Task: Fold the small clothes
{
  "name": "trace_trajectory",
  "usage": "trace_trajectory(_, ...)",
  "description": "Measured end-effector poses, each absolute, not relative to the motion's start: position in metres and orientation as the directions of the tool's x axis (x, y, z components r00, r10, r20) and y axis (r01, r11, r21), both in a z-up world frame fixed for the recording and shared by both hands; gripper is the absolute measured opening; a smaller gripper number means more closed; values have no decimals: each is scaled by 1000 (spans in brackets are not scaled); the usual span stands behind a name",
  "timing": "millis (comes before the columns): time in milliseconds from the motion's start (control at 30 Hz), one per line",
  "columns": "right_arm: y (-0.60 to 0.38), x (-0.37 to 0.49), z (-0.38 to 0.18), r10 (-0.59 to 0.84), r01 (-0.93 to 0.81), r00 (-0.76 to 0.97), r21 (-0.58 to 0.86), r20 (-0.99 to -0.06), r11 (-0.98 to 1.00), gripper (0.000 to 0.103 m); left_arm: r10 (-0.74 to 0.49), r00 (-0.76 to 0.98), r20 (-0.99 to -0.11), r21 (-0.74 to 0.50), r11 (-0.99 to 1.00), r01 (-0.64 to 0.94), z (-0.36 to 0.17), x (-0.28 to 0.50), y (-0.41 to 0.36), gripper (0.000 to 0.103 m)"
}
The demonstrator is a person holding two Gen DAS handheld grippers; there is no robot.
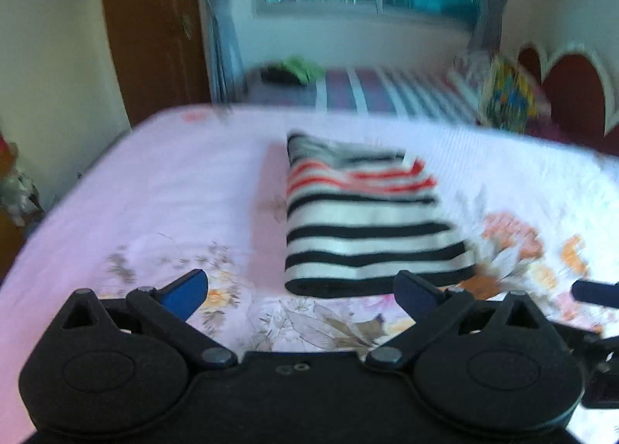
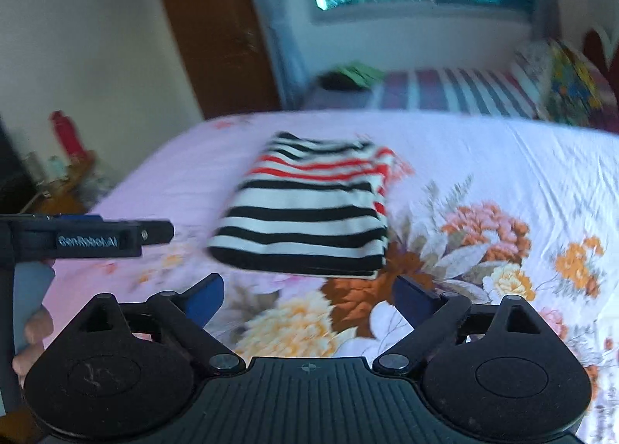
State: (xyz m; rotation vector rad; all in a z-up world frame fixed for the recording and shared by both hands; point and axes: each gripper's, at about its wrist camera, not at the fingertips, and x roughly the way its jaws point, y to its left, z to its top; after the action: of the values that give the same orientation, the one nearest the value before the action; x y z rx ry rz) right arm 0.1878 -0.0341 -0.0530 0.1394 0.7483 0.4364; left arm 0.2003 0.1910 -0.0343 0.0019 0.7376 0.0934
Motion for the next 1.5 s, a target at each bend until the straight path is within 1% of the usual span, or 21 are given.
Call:
trace_trajectory(67,-44,163,-40,449,-340,665,294,-597,893,103,110,765,-634,35,993,-113,-16,170,183,102)
trace_trajectory(167,-60,123,-26,458,-321,694,330,-556,888,103,178,811,-558,64,983,-172,2,119,170,102)
trace_trajectory(200,-66,111,-22,462,-316,696,344,-549,884,103,198,810,-551,78,979,-187,5,107,165,102)
trace_trajectory(267,-75,89,-13,445,-282,703,358,-555,890,103,184,788,-588,73,982,-176,11,86,157,102)
trace_trajectory(333,-81,68,-2,394,-219,709,348,-585,911,103,141,761,-633,45,988,-145,17,68,149,102)
trace_trajectory(367,-82,58,4,364,-189,713,335,-600,923,103,127,757,-641,34,990,-138,20,58,146,102)
trace_trajectory(400,-83,47,11,352,-182,721,327,-597,927,103,124,757,-642,29,990,-138,23,49,144,102)
trace_trajectory(467,-85,24,23,354,-203,749,314,-561,927,103,122,763,-634,22,990,-140,30,31,139,102)
trace_trajectory(533,-82,5,35,326,-205,781,275,-533,939,103,125,766,-631,23,989,-143,36,18,136,102)
trace_trajectory(633,-72,-13,49,272,-199,802,193,-531,961,103,112,764,-635,12,991,-135,43,5,133,102)
trace_trajectory(733,-72,-28,54,232,-180,836,152,-497,972,103,104,774,-624,3,992,-130,49,-8,131,102)
trace_trajectory(867,-80,-34,53,234,-160,838,188,-493,969,103,102,773,-627,2,992,-130,51,-14,130,102)
trace_trajectory(1033,-78,-36,49,224,-160,833,166,-506,973,103,114,775,-622,18,991,-131,52,-22,130,102)
trace_trajectory(1500,-74,-28,43,247,-179,819,179,-518,968,103,129,767,-629,15,988,-153,52,-24,138,102)
